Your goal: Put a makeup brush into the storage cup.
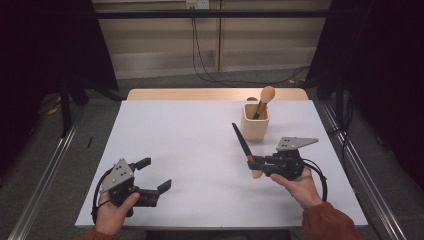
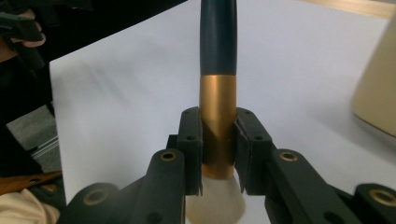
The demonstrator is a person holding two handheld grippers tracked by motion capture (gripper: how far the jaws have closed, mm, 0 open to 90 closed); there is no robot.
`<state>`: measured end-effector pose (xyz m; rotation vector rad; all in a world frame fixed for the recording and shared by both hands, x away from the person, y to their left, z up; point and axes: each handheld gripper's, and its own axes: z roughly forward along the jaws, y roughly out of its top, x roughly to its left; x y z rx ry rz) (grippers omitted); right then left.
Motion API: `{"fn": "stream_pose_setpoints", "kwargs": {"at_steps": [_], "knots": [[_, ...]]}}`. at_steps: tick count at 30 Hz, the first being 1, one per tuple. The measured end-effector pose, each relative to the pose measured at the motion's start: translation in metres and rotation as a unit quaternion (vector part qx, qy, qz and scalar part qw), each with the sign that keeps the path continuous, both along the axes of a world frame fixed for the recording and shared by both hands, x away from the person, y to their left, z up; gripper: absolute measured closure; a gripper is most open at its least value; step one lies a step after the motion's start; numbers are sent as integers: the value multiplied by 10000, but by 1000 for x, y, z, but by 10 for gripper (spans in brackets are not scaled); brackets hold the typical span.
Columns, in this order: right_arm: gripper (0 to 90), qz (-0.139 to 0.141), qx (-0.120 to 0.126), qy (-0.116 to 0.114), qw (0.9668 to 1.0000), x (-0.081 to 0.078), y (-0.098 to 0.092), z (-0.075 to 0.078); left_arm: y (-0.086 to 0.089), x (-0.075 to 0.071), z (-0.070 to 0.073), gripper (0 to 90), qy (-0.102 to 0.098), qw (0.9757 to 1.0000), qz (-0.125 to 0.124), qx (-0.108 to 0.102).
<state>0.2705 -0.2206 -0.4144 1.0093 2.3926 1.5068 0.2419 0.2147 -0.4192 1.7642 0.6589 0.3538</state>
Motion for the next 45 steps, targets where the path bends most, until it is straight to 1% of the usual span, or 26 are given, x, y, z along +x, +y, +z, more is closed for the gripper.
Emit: {"fn": "stream_pose_setpoints", "kwargs": {"at_steps": [3,5,7,8,11,13,14,16,17,18,19,23,27,29,31,33,34,35,36,37,38,39,41,42,43,45], "knots": [[748,69,-212,75,9997,1,6,2,-5,1,2,22,19,9999,-149,78],[749,187,-225,83,9995,2,10,3,-7,1,6,22,66,9997,-238,76],[748,279,-260,91,9992,1,14,3,-11,0,12,22,-13,9996,-268,71],[748,352,-265,88,9990,2,16,3,-11,1,13,22,-31,9995,-291,113],[748,473,-290,79,9984,3,20,5,-16,3,14,22,-28,9992,-384,134],[748,516,-285,84,9982,4,22,6,-20,4,14,22,-35,9988,-440,195],[749,587,-303,84,9978,4,23,7,-21,5,15,22,-7,9984,-531,212],[749,655,-358,91,9972,5,25,8,-26,6,16,32,6,9981,-565,253],[748,742,-401,95,9964,5,27,9,-28,6,17,30,1,9980,-569,273],[749,791,-431,87,9959,5,28,10,-30,6,19,29,0,9979,-589,255],[748,852,-460,93,9953,4,29,11,-33,6,19,28,4,9974,-673,259],[749,998,-662,126,9927,3,34,13,-39,7,22,28,-9,9962,-802,328],[748,1178,-816,166,9895,1,38,13,-45,10,23,25,92,9949,-925,394],[748,1270,-868,188,9879,1,40,14,-47,12,22,24,89,9946,-937,436],[749,1355,-931,193,9862,2,44,15,-49,15,22,24,112,9934,-1004,535],[748,1432,-979,211,9846,3,48,17,-50,16,22,24,133,9929,-1038,564],[748,1483,-1036,221,9833,4,51,18,-52,17,22,24,136,9930,-1033,563],[749,1586,-1122,264,9806,6,54,19,-52,17,23,25,140,9932,-1013,550],[749,1628,-1153,272,9795,6,55,19,-54,18,24,26,180,9926,-1058,561],[749,1717,-1229,301,9770,8,58,20,-55,19,25,25,160,9914,-1122,659],[749,1754,-1289,305,9755,8,60,21,-57,19,26,30,118,9907,-1131,753],[749,1797,-1361,308,9738,9,62,22,-58,20,27,30,116,9902,-1154,784],[749,1835,-1411,344,9722,11,64,24,-61,23,28,30,215,9890,-1266,728],[749,1864,-1450,346,9711,13,65,25,-62,24,28,30,216,9883,-1311,749],[748,1902,-1506,341,9695,14,65,26,-63,24,28,30,194,9882,-1305,779],[749,1904,-1609,301,9680,14,67,28,-65,26,28,30,215,9870,-1377,802]]}}
